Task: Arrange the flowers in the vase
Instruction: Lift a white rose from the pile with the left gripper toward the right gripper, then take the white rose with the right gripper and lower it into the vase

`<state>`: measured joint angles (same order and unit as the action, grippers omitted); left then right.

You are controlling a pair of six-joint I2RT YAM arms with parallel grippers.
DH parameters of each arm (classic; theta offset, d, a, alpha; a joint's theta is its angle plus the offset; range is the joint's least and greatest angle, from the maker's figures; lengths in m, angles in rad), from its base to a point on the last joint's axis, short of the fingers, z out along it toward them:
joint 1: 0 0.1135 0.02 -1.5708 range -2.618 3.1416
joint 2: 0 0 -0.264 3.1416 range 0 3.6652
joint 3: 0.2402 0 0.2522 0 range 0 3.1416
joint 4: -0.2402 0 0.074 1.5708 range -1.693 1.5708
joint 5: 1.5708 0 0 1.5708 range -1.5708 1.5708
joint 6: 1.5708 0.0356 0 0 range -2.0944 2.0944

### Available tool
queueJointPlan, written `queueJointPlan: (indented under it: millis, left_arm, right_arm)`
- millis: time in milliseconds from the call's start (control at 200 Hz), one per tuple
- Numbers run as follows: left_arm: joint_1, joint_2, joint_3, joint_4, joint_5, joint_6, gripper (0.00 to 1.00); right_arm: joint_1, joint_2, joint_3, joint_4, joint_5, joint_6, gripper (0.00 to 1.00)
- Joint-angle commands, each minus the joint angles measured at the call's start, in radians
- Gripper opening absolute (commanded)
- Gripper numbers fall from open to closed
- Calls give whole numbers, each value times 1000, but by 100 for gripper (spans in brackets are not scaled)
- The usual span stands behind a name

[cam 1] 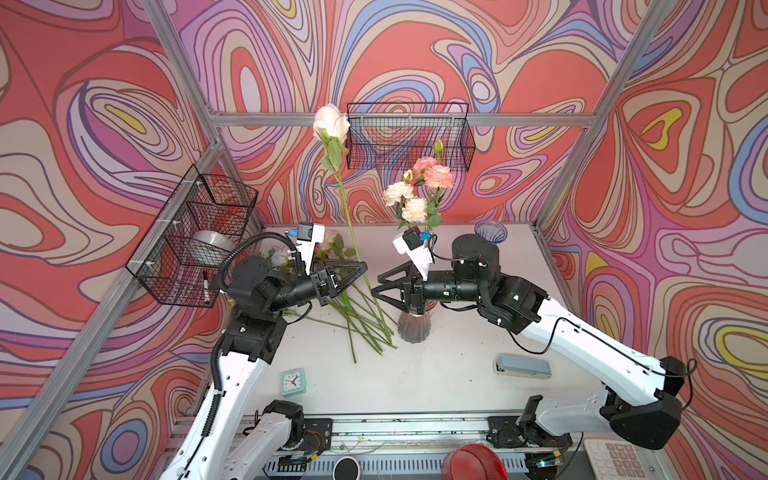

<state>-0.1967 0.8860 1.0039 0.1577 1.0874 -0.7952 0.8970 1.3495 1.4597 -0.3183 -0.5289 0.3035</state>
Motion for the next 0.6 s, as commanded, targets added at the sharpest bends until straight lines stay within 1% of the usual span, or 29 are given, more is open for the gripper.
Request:
queueJointPlan:
  millis: [0, 85, 125, 190, 250, 290, 320, 380, 431, 521, 596]
  left_arm:
    - [-6, 7, -4, 163, 97, -74, 0]
    - [-19, 27, -9, 245, 120, -131, 0]
    - [-27, 36, -8, 268, 129, -148, 0]
    - [-36, 47, -4, 273, 132, -153, 0]
    - [-38, 53, -2, 270, 125, -153, 0]
    - [-38, 53, -1, 264, 112, -153, 9]
    - [-39, 53, -2, 261, 101, -153, 20]
    - [-40, 48, -5, 256, 76, -155, 46]
    - [-40, 42, -7, 259, 57, -157, 60]
    - [-40, 24, -8, 253, 27, -158, 77]
    - [-40, -6, -10, 210, -21, -135, 84]
  right_arm:
    - [15, 22, 32, 39, -86, 17, 46]
    - [25, 38, 46, 30, -88, 13, 43]
    - [27, 44, 50, 28, -91, 13, 38]
    - [32, 43, 51, 33, -92, 12, 29]
    - [33, 34, 46, 43, -86, 15, 15]
    - [35, 26, 40, 49, -80, 16, 5]
    - [35, 18, 34, 53, -76, 17, 0]
    - [34, 0, 19, 60, -59, 17, 0]
    - [35, -22, -1, 68, -29, 19, 0]
    - [35, -84, -56, 86, 74, 14, 0]
    - [34, -148, -107, 93, 211, -7, 0]
